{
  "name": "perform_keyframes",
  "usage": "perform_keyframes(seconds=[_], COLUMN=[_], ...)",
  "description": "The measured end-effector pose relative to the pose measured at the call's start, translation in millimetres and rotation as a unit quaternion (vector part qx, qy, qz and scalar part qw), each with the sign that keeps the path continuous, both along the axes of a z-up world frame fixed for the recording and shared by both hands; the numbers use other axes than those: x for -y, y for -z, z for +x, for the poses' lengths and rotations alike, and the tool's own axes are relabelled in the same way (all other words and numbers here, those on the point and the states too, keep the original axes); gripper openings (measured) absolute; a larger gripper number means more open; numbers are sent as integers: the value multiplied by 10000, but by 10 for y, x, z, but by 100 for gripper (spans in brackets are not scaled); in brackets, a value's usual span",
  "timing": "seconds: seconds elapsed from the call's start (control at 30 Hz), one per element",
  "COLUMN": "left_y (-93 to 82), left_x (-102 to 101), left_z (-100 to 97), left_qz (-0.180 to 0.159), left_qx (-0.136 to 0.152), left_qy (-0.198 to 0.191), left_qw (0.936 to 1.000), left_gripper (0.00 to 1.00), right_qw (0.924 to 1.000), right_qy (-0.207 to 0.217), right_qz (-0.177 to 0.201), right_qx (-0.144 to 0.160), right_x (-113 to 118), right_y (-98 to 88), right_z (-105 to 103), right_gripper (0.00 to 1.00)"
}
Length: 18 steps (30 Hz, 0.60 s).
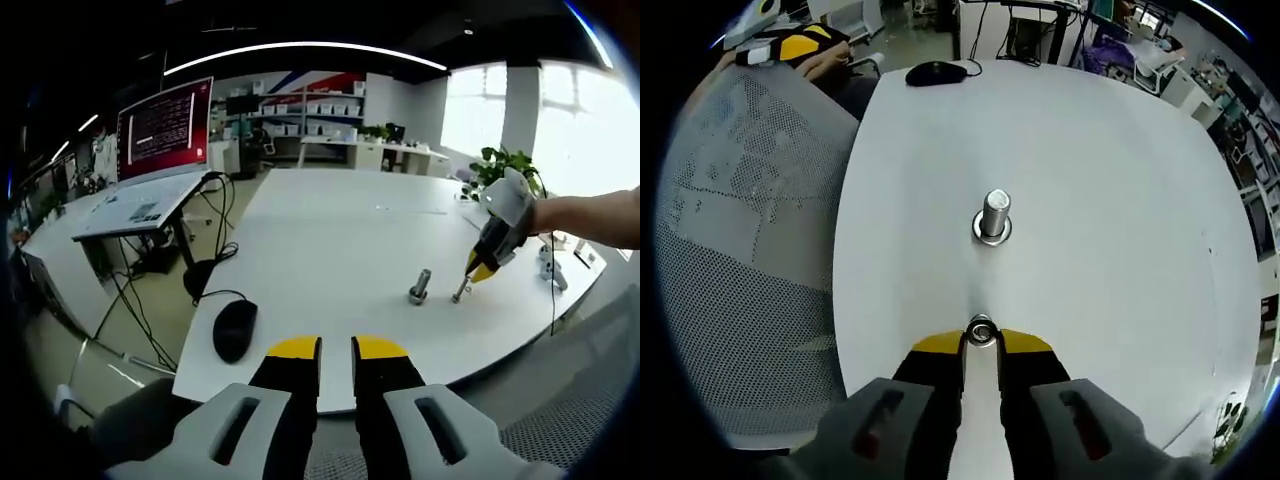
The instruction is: Place the washer onto the threaded stud by aligning its center hole with the stud, sliding it down to the base, and recovering from edge contact or off-axis alignment until the washer reaches the visible bottom stop.
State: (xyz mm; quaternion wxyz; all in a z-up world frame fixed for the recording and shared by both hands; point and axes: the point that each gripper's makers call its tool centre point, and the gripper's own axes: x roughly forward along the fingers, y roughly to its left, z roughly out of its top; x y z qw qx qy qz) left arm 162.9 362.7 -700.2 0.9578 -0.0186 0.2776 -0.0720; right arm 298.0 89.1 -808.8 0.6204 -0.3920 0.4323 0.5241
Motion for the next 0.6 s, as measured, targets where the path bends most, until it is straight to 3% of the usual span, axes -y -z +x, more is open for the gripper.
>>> perform_keyframes(seconds=[0.3, 0.6], left_y=[11, 84], left_x=[5, 49], left_z=[-5, -46], left_qz=[33, 258], left_qx=[-30, -277], left_qy=[43, 282], left_qw=[10000, 9989], left_gripper=[9, 9], right_qw=[9999, 9995], right_qy=[34, 60], right_qz=[-141, -288], right_qx=[-42, -105], right_x=[32, 69], right_y=[90, 215], right_z=[6, 0], right_gripper=[14, 14])
